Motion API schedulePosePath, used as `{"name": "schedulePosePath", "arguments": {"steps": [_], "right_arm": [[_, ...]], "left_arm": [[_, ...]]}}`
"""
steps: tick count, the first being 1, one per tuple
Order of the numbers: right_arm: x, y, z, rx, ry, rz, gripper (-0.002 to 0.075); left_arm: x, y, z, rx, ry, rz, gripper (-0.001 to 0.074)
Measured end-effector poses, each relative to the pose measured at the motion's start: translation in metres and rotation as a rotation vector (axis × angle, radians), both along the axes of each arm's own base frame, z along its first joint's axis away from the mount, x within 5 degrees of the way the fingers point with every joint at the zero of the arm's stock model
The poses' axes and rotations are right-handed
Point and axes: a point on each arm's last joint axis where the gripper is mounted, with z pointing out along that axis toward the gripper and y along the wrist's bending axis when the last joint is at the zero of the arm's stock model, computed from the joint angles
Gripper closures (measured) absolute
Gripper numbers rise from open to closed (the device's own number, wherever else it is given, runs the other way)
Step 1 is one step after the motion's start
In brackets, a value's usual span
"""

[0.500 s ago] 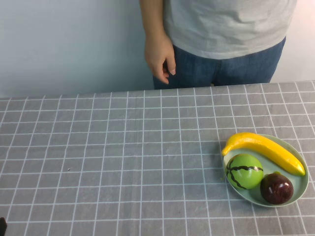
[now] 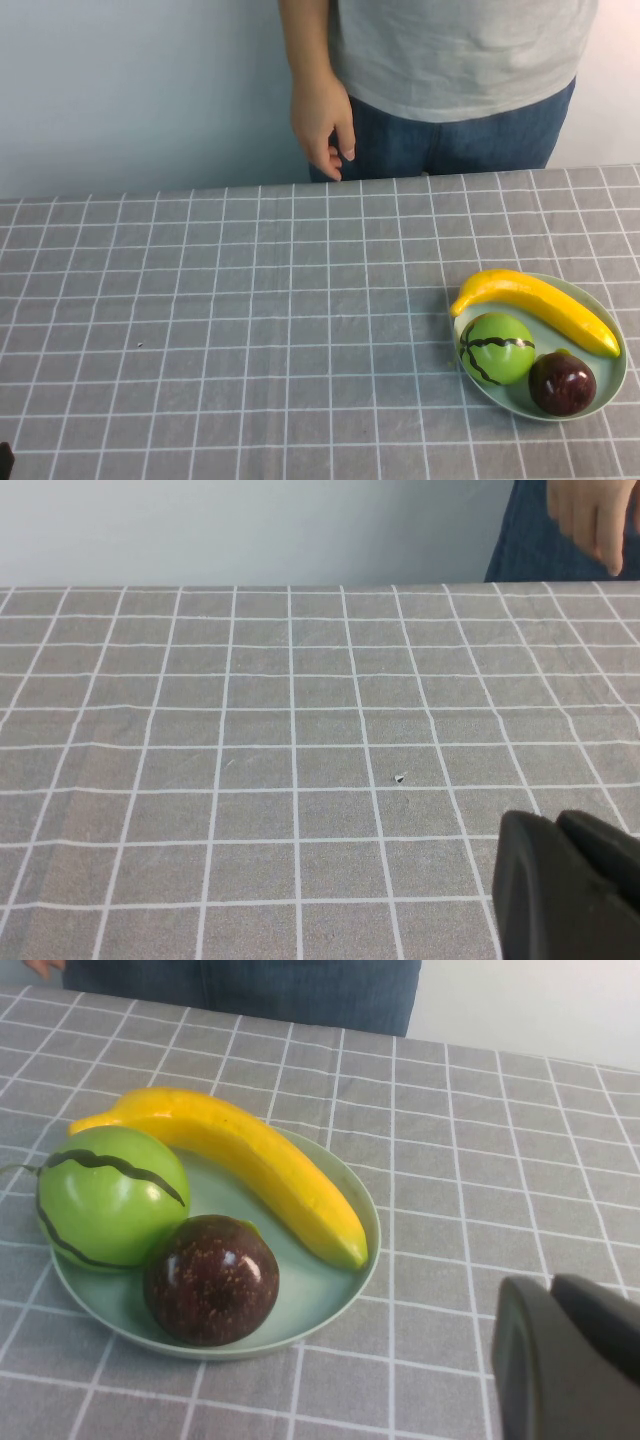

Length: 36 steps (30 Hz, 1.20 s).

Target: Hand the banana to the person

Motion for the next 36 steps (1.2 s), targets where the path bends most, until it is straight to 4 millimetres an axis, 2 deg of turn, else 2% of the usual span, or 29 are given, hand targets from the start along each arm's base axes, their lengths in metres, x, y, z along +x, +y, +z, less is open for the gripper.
{"name": "schedulePosePath", "arguments": {"steps": [14,25,30,36], "right_arm": [[0.001,0.001,0.004,0.026,-0.043,0.004,0.0734],[0.002,0.011,0.016,0.481,-0.118,0.005,0.0734],[0.002,0.014,0.021,0.753,-0.119,-0.005,0.0734],[0.001,0.018,0.022,0.882,-0.071,0.013,0.0734]], "left_arm": [[0.000,0.000,0.000,0.000,0.000,0.000,0.0740],[0.000,0.000,0.000,0.000,0.000,0.000,0.0740],[0.000,0.000,0.000,0.000,0.000,0.000,0.0740],[0.000,0.000,0.000,0.000,0.000,0.000,0.0740]]}}
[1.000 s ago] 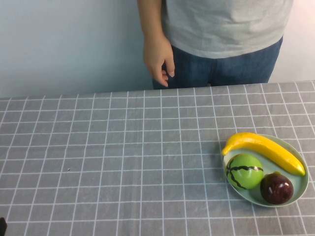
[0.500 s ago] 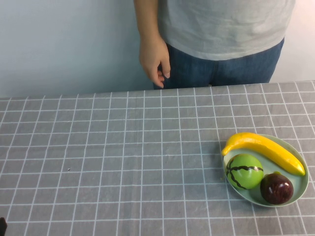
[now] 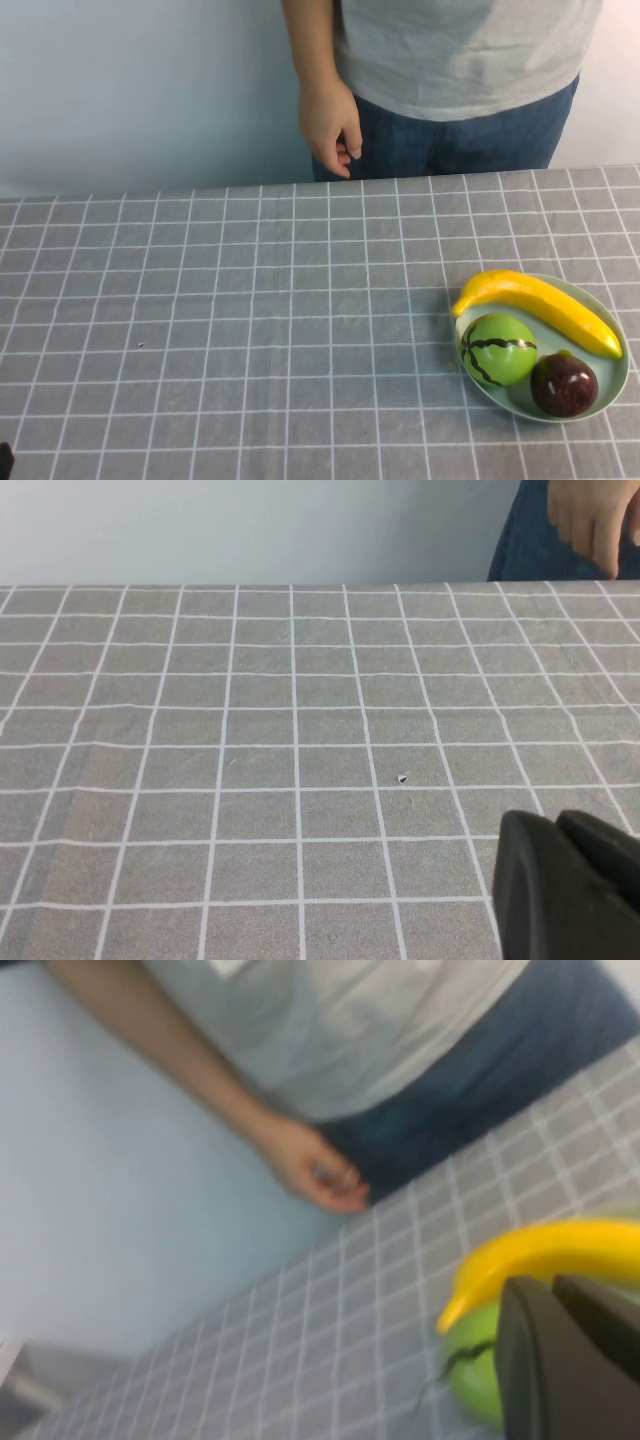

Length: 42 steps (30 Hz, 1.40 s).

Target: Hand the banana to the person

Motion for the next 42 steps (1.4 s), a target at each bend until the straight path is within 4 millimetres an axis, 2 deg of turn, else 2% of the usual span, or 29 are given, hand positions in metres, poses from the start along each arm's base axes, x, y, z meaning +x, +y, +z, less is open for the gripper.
{"name": "schedulePosePath", "arguments": {"steps": [2,4,8,11,14,20,23,26,28,31,34,37,42], "right_arm": [[-0.003,0.005,0.006,-0.007,0.022,0.059,0.0734],[-0.005,0.010,0.022,-0.042,0.060,0.123,0.0734],[0.006,0.015,0.057,-0.235,0.268,0.233,0.0734],[0.025,0.013,0.076,-0.424,0.494,0.301,0.0734],[0.052,0.007,0.089,-0.592,0.692,0.355,0.0734],[0.111,0.010,0.099,-0.743,0.814,0.484,0.0733],[0.141,0.022,0.091,-0.812,0.831,0.591,0.0727],[0.171,0.038,0.081,-0.907,0.796,0.704,0.0679],[0.191,0.048,0.070,-0.965,0.767,0.774,0.0603],[0.216,0.055,0.053,-1.023,0.748,0.831,0.0449],[0.237,0.058,0.030,-1.073,0.738,0.841,0.0349],[0.254,0.059,0.007,-1.137,0.723,0.843,0.0316],[0.277,0.061,-0.014,-1.195,0.722,0.853,0.0302]], "left_arm": [[0.000,0.000,0.000,0.000,0.000,0.000,0.0740],[0.000,0.000,0.000,0.000,0.000,0.000,0.0740],[0.000,0.000,0.000,0.000,0.000,0.000,0.0740],[0.000,0.000,0.000,0.000,0.000,0.000,0.0740],[0.000,0.000,0.000,0.000,0.000,0.000,0.0740],[0.000,0.000,0.000,0.000,0.000,0.000,0.0740],[0.000,0.000,0.000,0.000,0.000,0.000,0.0740],[0.000,0.000,0.000,0.000,0.000,0.000,0.0740],[0.000,0.000,0.000,0.000,0.000,0.000,0.0740],[0.000,0.000,0.000,0.000,0.000,0.000,0.0740],[0.000,0.000,0.000,0.000,0.000,0.000,0.0740],[0.000,0.000,0.000,0.000,0.000,0.000,0.0740],[0.000,0.000,0.000,0.000,0.000,0.000,0.0740]]}}
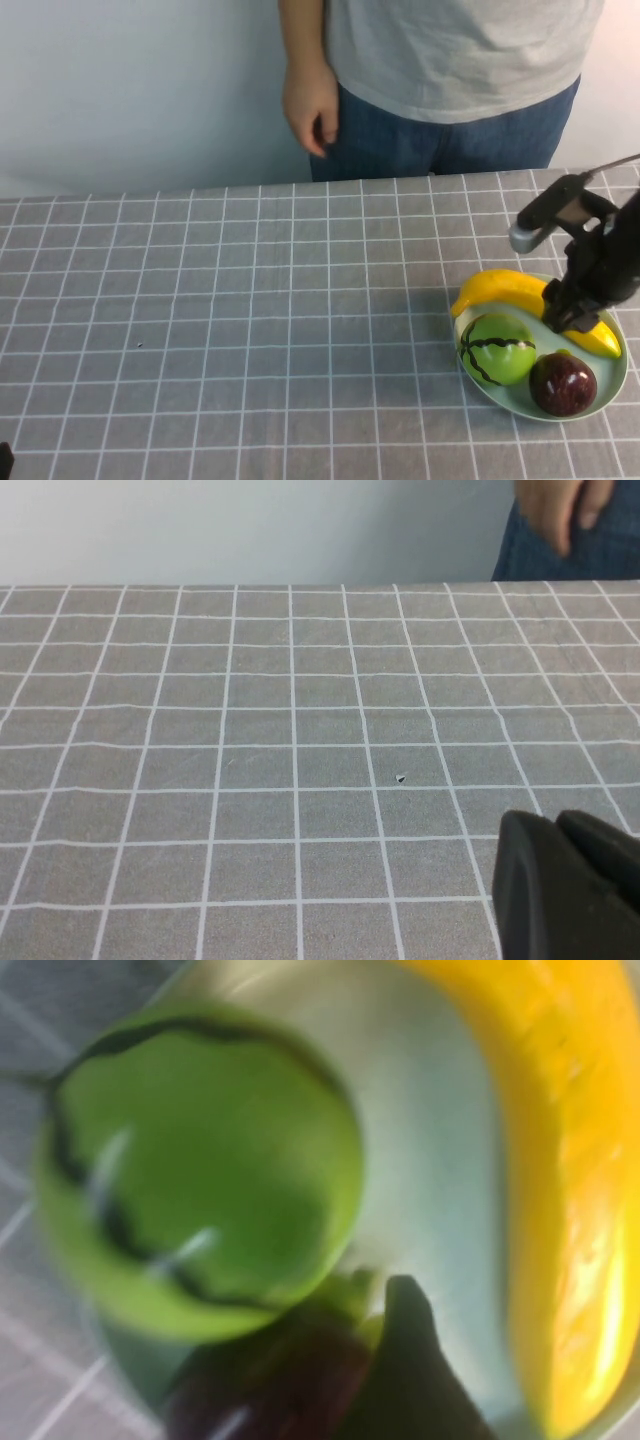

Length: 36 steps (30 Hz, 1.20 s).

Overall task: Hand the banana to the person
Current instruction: Pick up the banana

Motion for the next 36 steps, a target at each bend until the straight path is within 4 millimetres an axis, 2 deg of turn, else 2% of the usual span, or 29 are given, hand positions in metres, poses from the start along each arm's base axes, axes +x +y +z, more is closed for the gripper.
{"name": "schedulePosePath", "arguments": {"steps": [4,10,18,28,33,36], "right_arm": [[0.017,0.002,-0.010,-0.030,-0.006,0.022,0.0301],[0.030,0.004,-0.023,-0.046,-0.007,0.032,0.0300],[0.034,0.003,-0.048,-0.078,0.027,0.051,0.0300],[0.041,0.004,-0.053,-0.071,-0.033,0.052,0.0300],[0.042,0.004,-0.067,-0.077,-0.002,0.053,0.0300],[0.043,0.004,-0.067,-0.074,-0.005,0.050,0.0306]], "left_arm": [[0.000,0.000,0.000,0.000,0.000,0.000,0.0740],[0.000,0.000,0.000,0.000,0.000,0.000,0.0740],[0.000,0.000,0.000,0.000,0.000,0.000,0.0740],[0.000,0.000,0.000,0.000,0.000,0.000,0.0740],[0.000,0.000,0.000,0.000,0.000,0.000,0.0740],[0.000,0.000,0.000,0.000,0.000,0.000,0.0740]]}}
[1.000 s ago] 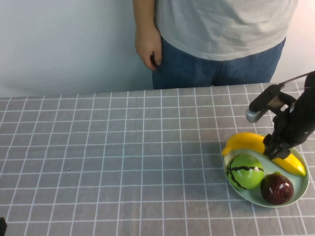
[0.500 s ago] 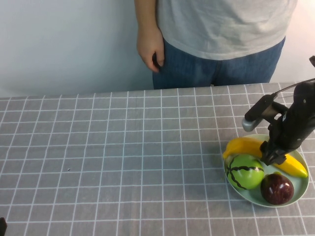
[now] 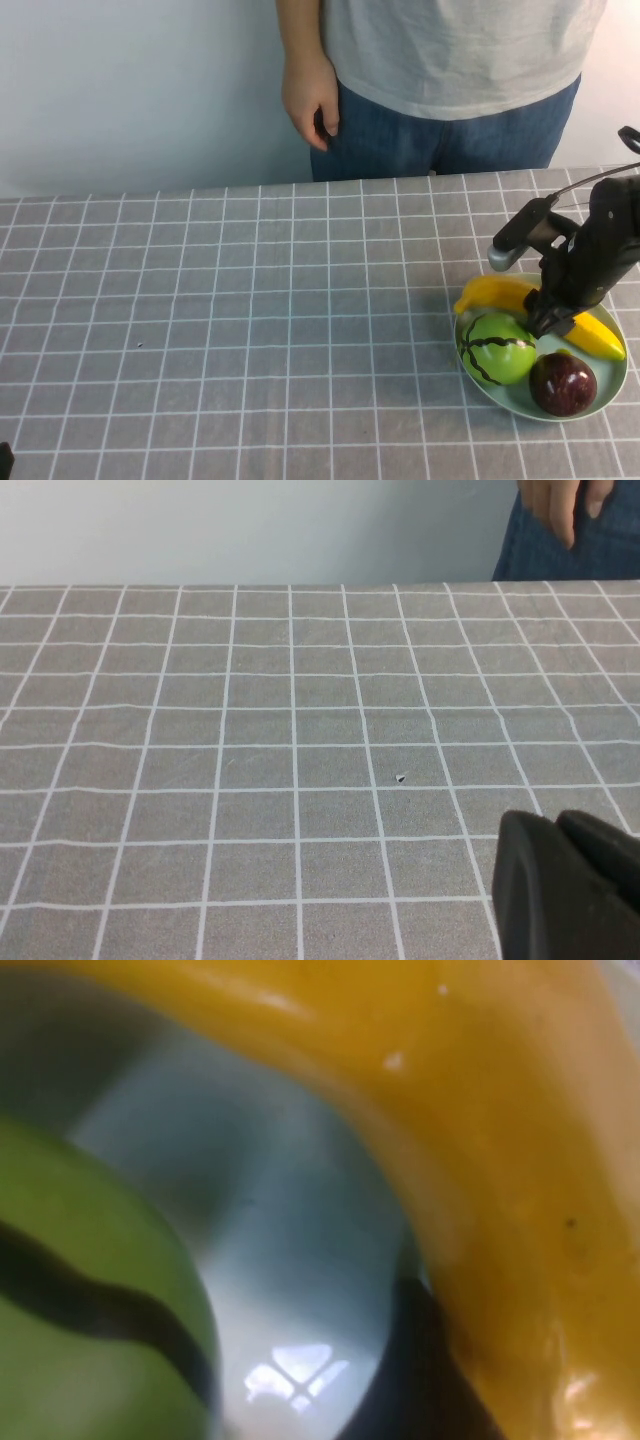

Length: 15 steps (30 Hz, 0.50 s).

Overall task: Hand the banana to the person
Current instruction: Pick up the banana

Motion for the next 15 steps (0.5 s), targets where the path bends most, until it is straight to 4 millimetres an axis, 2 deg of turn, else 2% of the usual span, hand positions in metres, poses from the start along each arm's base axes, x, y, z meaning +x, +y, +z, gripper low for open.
{"name": "schedulePosePath", "arguments": {"steps": [2,5,10,12,15], "right_arm": [[0.001,0.000,0.000,0.004,0.000,-0.003,0.0338],[0.001,0.001,-0.001,0.005,0.003,-0.003,0.0428],[-0.003,0.000,0.004,0.003,0.034,-0.018,0.0433],[-0.006,0.000,0.016,0.008,0.025,-0.040,0.0433],[-0.011,0.010,0.062,0.059,-0.100,-0.074,0.0433]], "left_arm": [[0.000,0.000,0.000,0.000,0.000,0.000,0.0740],[0.000,0.000,0.000,0.000,0.000,0.000,0.0740],[0.000,0.000,0.000,0.000,0.000,0.000,0.0740],[0.000,0.000,0.000,0.000,0.000,0.000,0.0740],[0.000,0.000,0.000,0.000,0.000,0.000,0.0740]]}}
